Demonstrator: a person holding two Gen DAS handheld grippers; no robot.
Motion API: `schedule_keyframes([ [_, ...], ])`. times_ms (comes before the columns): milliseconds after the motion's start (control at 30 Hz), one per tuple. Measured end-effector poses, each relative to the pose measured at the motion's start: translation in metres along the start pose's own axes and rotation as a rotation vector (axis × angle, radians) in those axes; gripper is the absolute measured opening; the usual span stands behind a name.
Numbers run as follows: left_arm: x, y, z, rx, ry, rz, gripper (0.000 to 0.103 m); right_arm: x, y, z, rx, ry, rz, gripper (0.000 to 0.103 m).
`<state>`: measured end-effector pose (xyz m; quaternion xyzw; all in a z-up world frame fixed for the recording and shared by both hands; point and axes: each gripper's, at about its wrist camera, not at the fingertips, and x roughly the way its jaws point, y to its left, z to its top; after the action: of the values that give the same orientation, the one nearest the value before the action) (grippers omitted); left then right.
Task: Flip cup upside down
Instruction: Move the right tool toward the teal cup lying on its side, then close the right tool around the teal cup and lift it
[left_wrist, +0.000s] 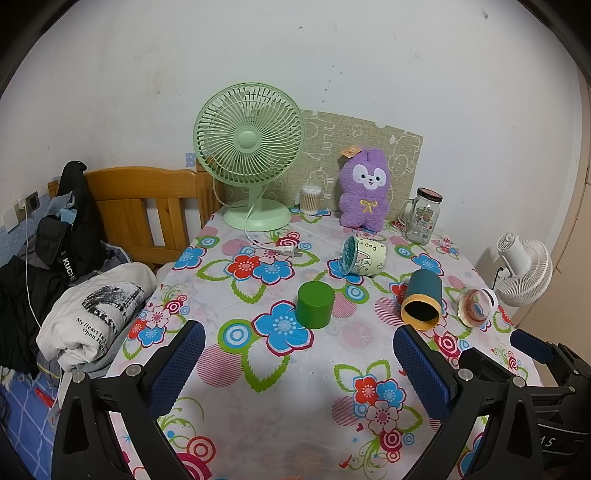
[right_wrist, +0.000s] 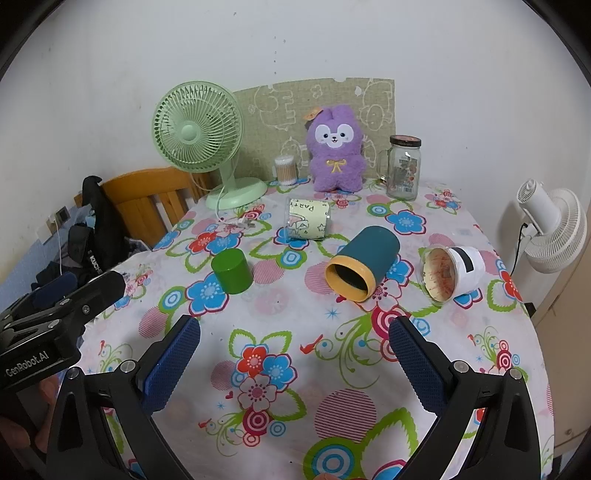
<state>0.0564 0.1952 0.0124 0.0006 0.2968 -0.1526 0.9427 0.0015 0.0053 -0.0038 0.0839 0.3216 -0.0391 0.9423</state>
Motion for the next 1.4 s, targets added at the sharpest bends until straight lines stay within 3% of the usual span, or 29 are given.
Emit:
schedule_keyframes([
  [433,-0.001,0.000,0.001,0.001,0.005,-0.001,0.103,0.013,-0.003,0.005,0.013,0.026,-0.024,0.103],
  [767,0.031,-0.001,0.006,0.023,0.024,-0.014,0.103,0.054,-0.035,0.031,0.096,0.098,-0.076,0.103],
  [1000,0.079,-0.022,0.020,0.099,0.110,-0.141,0.103,0.093,-0.056,0.052,0.150,0.149,-0.111,0.103],
  [1167,0.101,-0.046,0.028,0.219,0.116,-0.252,0.103,0.138,-0.071,0.071,0.193,0.232,-0.129,0.103],
  [1300,0.116,-0.056,0.036,0.265,0.127,-0.268,0.103,0.170,-0.082,0.082,0.187,0.296,-0.185,0.103],
  [1400,0.125,-0.059,0.039,0.273,0.143,-0.239,0.103,0.190,-0.086,0.084,0.160,0.351,-0.214,0.103],
])
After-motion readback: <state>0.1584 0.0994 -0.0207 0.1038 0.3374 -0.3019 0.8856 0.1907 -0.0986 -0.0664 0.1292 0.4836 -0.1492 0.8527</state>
